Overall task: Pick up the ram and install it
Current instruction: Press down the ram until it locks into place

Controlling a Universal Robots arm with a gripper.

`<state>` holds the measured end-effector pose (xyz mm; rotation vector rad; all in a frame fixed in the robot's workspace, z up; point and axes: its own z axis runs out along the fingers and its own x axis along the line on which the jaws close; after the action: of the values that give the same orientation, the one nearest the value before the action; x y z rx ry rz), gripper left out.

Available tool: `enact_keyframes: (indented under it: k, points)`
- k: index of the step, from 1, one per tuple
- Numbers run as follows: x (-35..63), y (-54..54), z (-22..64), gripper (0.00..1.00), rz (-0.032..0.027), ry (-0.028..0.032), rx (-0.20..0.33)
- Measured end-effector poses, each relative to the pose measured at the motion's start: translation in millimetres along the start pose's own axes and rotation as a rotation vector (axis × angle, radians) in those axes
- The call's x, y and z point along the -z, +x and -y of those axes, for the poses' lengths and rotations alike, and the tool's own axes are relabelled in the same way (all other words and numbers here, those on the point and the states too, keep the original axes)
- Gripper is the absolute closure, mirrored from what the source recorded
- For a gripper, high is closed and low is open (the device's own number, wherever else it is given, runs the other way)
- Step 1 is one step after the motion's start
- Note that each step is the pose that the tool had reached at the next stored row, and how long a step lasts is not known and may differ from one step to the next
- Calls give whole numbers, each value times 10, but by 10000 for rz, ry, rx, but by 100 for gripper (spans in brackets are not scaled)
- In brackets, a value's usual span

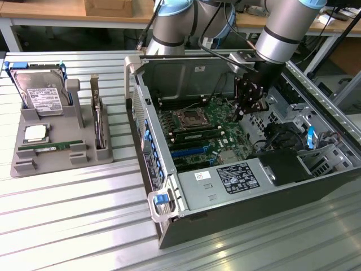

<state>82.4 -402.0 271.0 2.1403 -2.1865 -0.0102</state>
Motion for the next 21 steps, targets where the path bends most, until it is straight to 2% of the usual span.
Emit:
enact_keyframes:
  k: [1,3,6,9,13,17,19,20,21]
  points:
    - [-1,0,-4,89,0,0,0]
    - [-19,1,-73,89,2,0,0]
    - [-146,-2,-272,89,0,0,-1]
    - [-294,-25,-296,89,1,0,0]
    - [-392,-39,-309,89,-1,0,1]
    - [-406,-35,-308,89,7,1,0]
    - [-314,-29,-315,89,2,1,0]
    - [-315,-29,-346,89,3,4,0]
    - [-322,-26,-467,89,1,12,0]
